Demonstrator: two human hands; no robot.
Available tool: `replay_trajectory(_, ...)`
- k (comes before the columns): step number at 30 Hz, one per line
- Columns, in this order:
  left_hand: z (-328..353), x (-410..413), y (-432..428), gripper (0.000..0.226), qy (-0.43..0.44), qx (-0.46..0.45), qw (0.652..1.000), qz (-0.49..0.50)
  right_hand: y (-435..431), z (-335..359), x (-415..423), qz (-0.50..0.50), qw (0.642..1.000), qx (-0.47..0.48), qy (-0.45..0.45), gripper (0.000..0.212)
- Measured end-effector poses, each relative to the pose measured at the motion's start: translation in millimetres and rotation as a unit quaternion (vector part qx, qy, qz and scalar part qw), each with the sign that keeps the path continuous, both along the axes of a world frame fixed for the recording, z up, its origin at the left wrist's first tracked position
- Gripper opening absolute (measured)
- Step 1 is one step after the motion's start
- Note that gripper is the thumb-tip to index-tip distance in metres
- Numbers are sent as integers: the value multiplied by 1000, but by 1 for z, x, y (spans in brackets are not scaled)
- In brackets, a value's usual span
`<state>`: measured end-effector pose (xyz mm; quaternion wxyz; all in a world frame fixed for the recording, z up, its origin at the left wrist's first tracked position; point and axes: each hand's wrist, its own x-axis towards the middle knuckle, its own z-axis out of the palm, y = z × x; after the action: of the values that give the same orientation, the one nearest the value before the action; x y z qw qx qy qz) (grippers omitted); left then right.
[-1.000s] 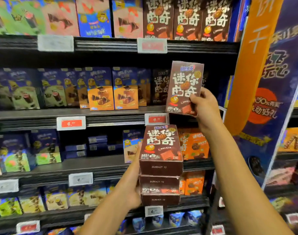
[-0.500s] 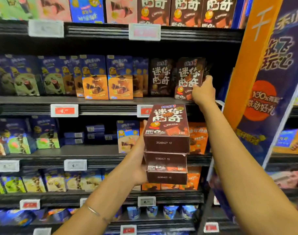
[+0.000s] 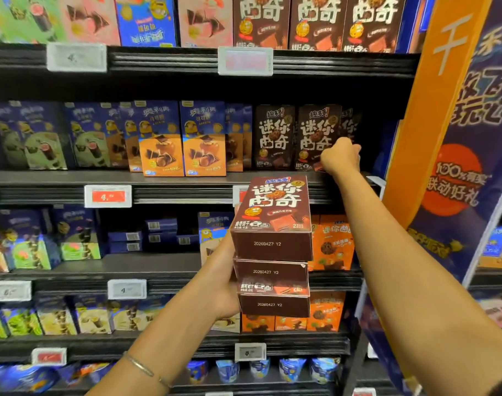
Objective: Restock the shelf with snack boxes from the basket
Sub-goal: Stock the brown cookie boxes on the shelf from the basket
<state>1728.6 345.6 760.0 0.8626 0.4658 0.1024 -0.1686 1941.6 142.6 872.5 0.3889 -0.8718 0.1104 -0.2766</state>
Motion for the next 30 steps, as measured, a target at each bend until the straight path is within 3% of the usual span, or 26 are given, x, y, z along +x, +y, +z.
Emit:
replay_trajectory(13, 5, 2, 16, 51, -25, -8, 1000, -1, 11, 4, 10, 21, 999, 36, -17, 32)
replay_trajectory(20, 1, 7, 21, 58, -34, -35, 999, -3, 12, 6, -11, 53, 996, 70, -29, 52)
replay_trajectory(25, -1, 6, 19, 61, -64, -45, 997, -6, 28, -2, -94, 192, 967, 121, -119, 44)
replay_trajectory(27, 0, 6, 19, 63, -78, -48, 996, -2, 33, -9, -132, 273, 951, 123, -78, 41)
replay_trajectory(30, 5, 4, 19, 69, -100, -45, 994, -2, 36, -14, -167, 333, 936, 117, -10, 58)
